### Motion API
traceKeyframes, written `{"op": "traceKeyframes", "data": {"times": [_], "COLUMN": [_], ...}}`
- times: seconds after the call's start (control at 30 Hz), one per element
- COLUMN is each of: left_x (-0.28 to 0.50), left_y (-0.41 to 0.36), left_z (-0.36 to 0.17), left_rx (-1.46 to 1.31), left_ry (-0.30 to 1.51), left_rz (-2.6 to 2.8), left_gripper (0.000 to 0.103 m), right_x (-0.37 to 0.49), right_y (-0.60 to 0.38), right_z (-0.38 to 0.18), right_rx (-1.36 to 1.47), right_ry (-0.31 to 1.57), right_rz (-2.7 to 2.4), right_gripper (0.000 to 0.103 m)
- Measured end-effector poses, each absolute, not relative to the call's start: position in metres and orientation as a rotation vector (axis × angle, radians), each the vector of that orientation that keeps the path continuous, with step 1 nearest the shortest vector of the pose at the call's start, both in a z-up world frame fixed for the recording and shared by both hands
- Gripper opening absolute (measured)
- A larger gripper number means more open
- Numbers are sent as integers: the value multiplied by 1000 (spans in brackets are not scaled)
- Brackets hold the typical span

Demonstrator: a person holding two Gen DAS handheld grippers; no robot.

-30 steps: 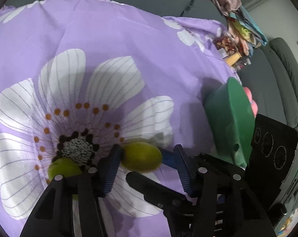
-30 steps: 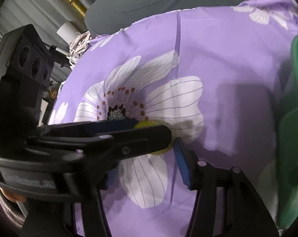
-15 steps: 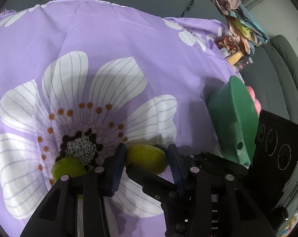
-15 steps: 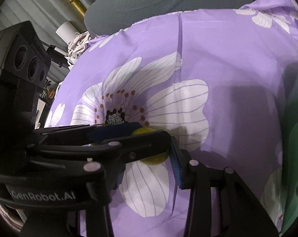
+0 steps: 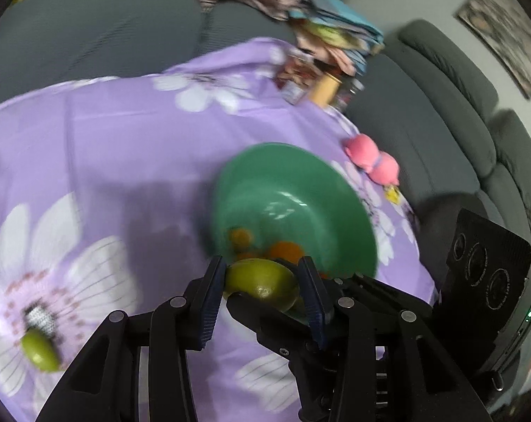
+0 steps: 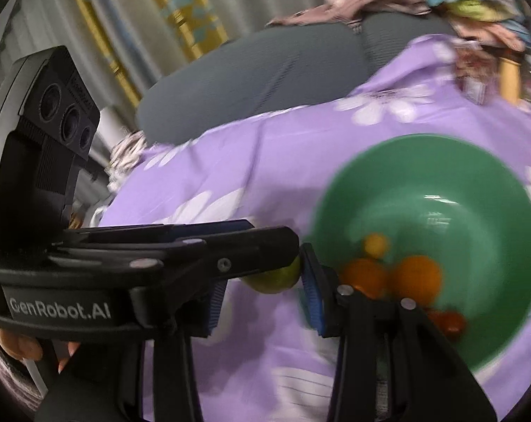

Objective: Organize fruits
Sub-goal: 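Carry the green plum over the bowl and open the right gripper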

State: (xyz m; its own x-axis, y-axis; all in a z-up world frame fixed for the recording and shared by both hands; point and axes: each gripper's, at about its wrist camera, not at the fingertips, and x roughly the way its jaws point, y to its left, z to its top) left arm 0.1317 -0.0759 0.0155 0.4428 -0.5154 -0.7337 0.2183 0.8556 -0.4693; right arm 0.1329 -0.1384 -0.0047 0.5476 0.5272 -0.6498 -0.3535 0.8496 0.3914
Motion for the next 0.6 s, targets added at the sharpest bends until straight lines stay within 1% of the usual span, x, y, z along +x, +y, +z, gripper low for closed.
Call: {"op": "traceKeyframes", "data": {"times": [0.17, 0.4, 0.43, 0.47, 0.53, 0.6], "left_x": [143, 142, 141, 139, 134, 130], "left_y": [-111, -116, -115, -113, -107, -100], "left_z": [8, 6, 8, 10, 15, 19], "left_rx": [-294, -290, -276, -265, -250, -241], "left_ry": [1045, 1047, 1039, 1030, 1005, 983], "left_rz": [-511, -478, -464, -452, -426, -405], "left_gripper": [42, 42, 48, 61, 74, 74], "right_x": [135, 130, 129, 128, 125, 125], "right_y": [-175, -191, -191, -189, -187, -183], "right_z": [-14, -22, -22, -22, -20, -18], "right_rx": [265, 289, 290, 289, 288, 287], "right_ry": [850, 875, 875, 873, 868, 864], "right_rz": [446, 438, 439, 440, 445, 451], "right_gripper": [41, 44, 46, 49, 50, 51]}}
